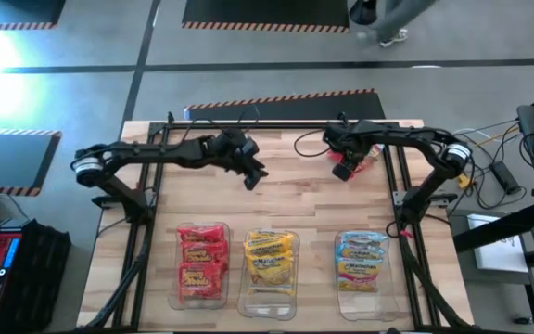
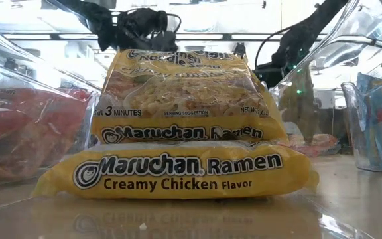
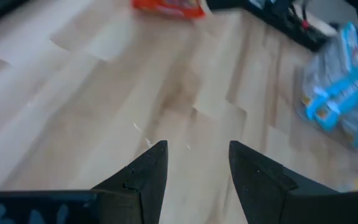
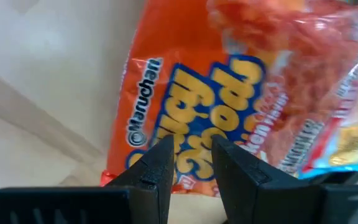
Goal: Sort Maruchan noodles
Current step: Put the orange noodle pack into the left transparent bin
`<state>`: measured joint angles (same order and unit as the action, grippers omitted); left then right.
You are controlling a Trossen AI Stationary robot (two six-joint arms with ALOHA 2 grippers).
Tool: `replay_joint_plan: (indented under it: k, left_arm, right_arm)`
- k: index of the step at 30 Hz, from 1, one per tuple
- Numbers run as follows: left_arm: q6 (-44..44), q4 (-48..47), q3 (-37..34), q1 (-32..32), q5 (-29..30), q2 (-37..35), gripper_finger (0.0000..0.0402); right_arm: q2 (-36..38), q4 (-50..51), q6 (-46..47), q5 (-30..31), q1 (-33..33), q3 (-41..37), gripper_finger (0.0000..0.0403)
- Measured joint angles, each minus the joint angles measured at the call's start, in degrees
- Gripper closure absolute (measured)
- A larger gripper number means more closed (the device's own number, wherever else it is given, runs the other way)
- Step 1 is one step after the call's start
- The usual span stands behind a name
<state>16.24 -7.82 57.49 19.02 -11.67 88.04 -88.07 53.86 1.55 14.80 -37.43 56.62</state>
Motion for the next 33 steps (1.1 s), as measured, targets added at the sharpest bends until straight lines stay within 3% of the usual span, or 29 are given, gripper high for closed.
replay_joint_plan:
  k: [10, 15, 20, 23, 30, 33]
  left_arm:
    - [2.4, 3.0, 0.0, 6.6, 0.1, 0.1, 0.0248]
    - [2.9, 3.6, 0.0, 7.3, 0.1, 0.1, 0.0248]
    - [4.6, 5.5, 0.0, 7.3, 0.0, 0.1, 0.0248]
    - [6.7, 5.4, 0.0, 7.3, -1.6, 0.1, 0.0248]
    - [14.4, 5.2, -0.9, 7.3, -3.6, 1.3, 0.0248]
    - [18.6, 5.5, -0.9, 7.3, -6.5, 3.9, 0.0248]
  right_arm:
    - [-5.5, -0.9, 2.2, -5.0, 2.5, 0.2, 0.0305]
    - [-4.7, -5.2, 3.0, -16.1, 4.5, 1.3, 0.0305]
    - [-3.2, -17.2, 3.4, -30.8, 5.2, 2.1, 0.0305]
    - [-2.9, -22.4, 4.9, -35.6, 5.2, 3.1, 0.0305]
    - [-2.2, -20.2, 1.7, -35.0, 5.2, 8.3, 0.0305]
    - [-2.1, -18.8, -1.3, -31.6, 5.2, 8.8, 0.0305]
